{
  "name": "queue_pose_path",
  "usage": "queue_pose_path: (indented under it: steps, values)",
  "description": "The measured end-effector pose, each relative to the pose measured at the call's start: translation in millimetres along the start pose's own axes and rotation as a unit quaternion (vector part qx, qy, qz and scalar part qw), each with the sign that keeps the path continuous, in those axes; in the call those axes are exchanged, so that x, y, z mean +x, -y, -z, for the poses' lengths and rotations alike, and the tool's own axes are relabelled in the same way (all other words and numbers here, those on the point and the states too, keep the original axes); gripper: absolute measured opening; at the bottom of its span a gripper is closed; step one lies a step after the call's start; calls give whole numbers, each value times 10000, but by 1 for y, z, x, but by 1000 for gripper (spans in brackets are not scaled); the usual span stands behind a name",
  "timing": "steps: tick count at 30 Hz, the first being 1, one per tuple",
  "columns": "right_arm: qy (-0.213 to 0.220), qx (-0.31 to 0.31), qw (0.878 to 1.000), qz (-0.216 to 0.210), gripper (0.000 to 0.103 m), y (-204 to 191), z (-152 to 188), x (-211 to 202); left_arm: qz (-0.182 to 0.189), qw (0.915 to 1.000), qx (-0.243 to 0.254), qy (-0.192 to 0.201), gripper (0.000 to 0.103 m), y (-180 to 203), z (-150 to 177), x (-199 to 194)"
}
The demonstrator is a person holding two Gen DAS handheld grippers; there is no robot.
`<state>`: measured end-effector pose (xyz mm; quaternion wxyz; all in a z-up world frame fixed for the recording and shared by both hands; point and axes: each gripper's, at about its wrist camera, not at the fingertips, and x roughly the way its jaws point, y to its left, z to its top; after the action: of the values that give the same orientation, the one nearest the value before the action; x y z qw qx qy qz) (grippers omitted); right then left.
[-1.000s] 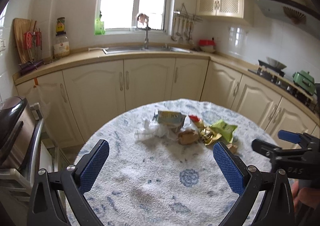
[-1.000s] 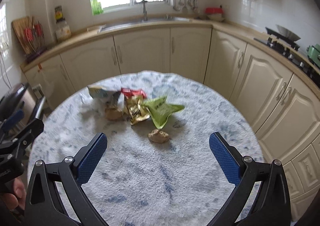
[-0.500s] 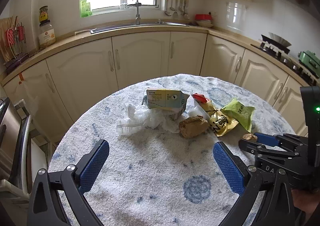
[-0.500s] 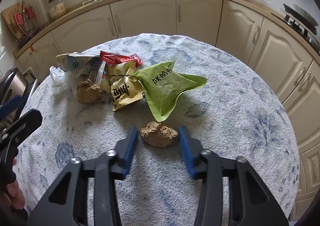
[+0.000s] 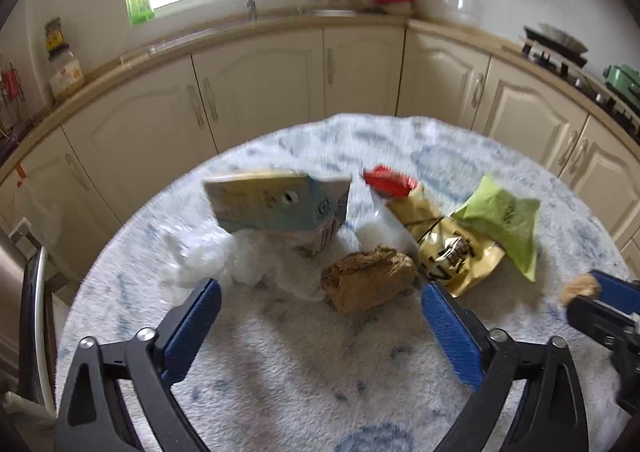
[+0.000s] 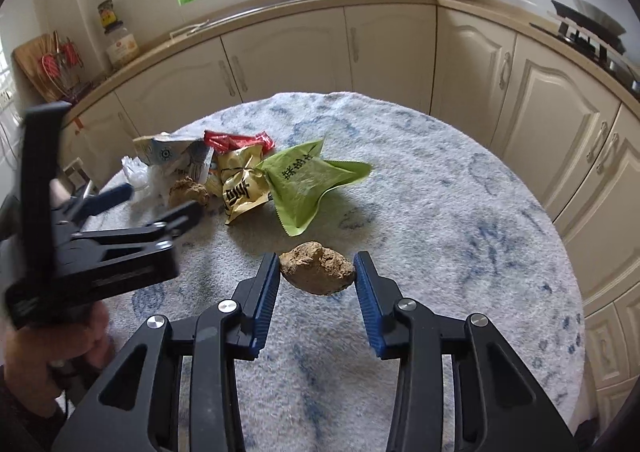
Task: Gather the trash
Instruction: 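Grasp the brown bread crust with the left gripper, then carry the bread crust to the bin and open the left gripper over it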
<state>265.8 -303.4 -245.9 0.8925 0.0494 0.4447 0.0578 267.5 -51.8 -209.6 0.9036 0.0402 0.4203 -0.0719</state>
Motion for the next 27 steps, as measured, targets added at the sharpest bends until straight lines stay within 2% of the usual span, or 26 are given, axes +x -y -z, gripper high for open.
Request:
queue_pose_path:
  steps: [3,4,5,8,12,18,22,27]
  values:
    - [91,87,9999,4,39,8,3,-11,310,9995,-90,15,58,-2,-7,8]
    - [114,126,9999,-19,39,10,4,-15,405,9991,-75,34,42,-2,-7,9]
    - [138,158,9998,-30,39,13,6,-19,469,9988,-95,25,39,-2,-7,10]
    - [210,241,9995,-55,39,20,10,-30,620,9978,-226,90,38,-7,-1,6]
    - [284,357,9989,-76,39,29,19,-45,643,9971,-354,174,38,-16,16,-11]
    - [464,512,9976,-106,39,41,35,-72,745,9950,-487,443,38,-20,45,-55]
    - [662,540,9963,-55,39,48,40,-97,920,9925,-371,710,38,-3,56,-94]
    - [1007,569,9933,61,39,58,44,-136,1342,9844,-96,1133,38,39,54,-140]
